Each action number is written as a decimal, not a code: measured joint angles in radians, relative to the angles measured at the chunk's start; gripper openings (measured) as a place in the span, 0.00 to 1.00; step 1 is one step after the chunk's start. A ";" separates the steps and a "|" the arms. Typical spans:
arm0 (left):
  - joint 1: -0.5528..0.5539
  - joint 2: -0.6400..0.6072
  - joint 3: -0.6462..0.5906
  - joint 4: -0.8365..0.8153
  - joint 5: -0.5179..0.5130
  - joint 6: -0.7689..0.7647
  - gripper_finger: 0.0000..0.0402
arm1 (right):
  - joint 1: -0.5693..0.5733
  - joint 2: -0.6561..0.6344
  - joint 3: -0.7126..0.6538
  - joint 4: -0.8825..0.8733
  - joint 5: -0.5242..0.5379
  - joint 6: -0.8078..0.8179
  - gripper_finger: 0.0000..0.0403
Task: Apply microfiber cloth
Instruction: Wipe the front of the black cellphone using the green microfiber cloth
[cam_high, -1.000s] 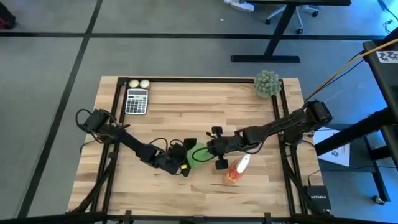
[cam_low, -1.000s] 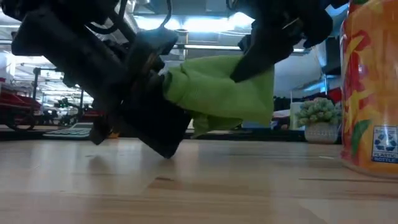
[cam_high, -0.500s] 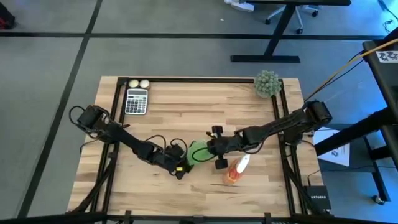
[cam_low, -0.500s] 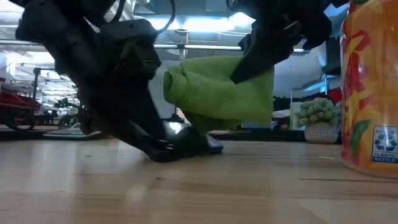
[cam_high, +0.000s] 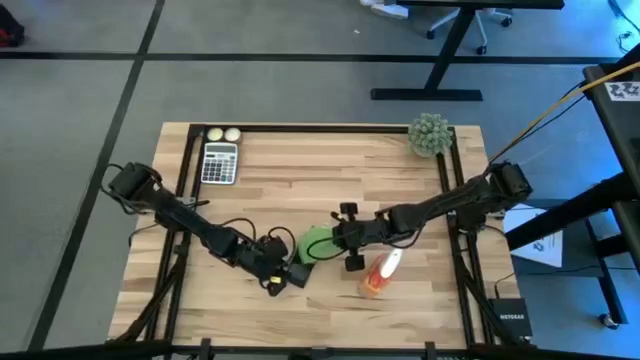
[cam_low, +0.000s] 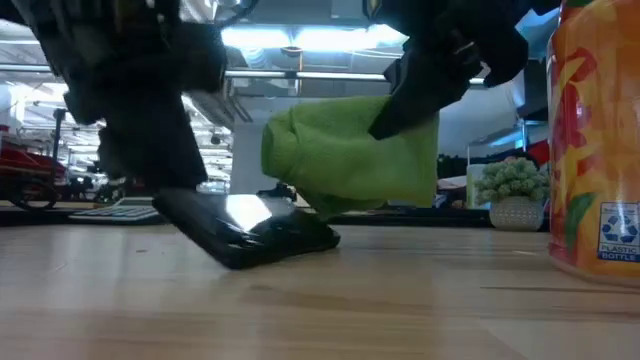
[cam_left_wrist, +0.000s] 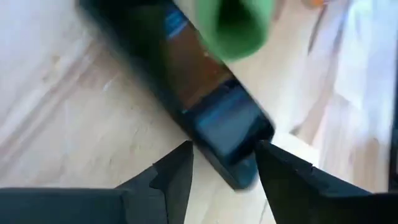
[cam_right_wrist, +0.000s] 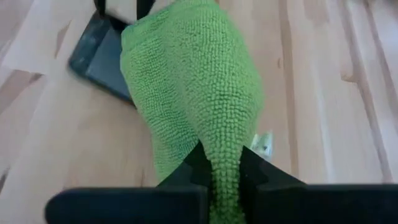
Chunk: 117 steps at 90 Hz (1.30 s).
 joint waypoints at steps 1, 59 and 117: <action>0.001 -0.001 0.000 -0.002 0.002 0.004 0.39 | 0.000 0.003 0.000 -0.001 0.000 0.000 0.02; 0.002 0.182 0.001 0.208 -0.003 -0.031 0.39 | 0.001 0.018 -0.001 -0.027 -0.034 0.001 0.02; 0.023 0.096 0.142 -0.076 -0.043 0.169 0.39 | 0.001 0.000 0.000 -0.034 -0.027 -0.019 0.02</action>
